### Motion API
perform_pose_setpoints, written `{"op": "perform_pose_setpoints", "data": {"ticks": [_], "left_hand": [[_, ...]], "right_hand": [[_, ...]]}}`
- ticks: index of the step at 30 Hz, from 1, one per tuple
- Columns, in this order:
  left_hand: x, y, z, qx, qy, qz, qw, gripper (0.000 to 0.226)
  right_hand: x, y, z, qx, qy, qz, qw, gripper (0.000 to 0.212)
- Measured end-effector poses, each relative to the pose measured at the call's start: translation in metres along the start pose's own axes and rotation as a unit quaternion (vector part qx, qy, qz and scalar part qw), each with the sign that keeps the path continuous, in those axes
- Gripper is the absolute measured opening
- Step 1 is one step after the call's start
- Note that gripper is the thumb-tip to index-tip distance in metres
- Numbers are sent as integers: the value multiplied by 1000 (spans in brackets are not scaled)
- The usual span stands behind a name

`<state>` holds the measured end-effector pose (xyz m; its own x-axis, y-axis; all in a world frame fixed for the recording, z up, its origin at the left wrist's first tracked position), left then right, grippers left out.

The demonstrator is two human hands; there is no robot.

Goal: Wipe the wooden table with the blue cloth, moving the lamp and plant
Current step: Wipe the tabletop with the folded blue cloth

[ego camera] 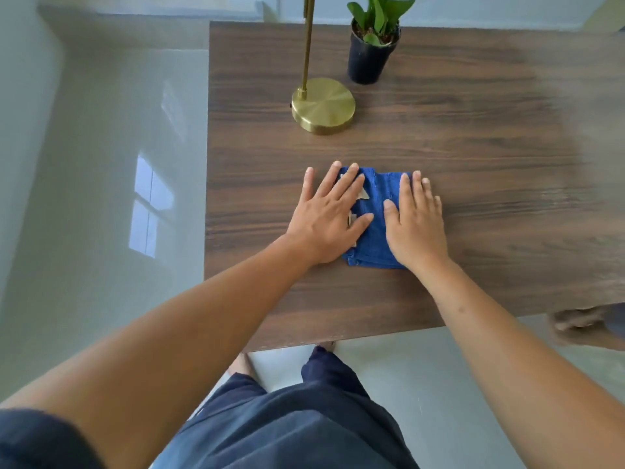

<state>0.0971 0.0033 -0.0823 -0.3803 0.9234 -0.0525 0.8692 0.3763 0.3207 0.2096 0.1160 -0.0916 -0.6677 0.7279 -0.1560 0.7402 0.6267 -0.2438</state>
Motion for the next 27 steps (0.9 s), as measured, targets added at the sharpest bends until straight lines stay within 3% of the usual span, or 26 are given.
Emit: {"op": "perform_pose_setpoints", "data": {"ticks": [3,12,22,27], "left_hand": [[-30,-27,-9,24,10,7,1000,72],[-144,-87,-18,-36,31,-27,998,72],[-154,-92,-20,-120,66,-26,990,70],[-141,-89,-32,-157,118,-72,978,59]], "right_hand": [[-14,-24,5,-7,-4,-12,1000,64],[-83,-113,39,-1,14,-67,998,71],[-94,-126,44,6,20,-74,997,70],[-86,-117,24,94,53,-87,990,65]]}}
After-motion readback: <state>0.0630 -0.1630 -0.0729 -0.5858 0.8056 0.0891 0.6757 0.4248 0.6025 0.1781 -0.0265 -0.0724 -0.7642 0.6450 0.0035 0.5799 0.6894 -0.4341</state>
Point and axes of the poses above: each hand's wrist, its own x-axis towards the middle knuckle, its own z-axis out of the palm, y = z × x, the point moved 6 cm from there along x, towards the middle knuckle
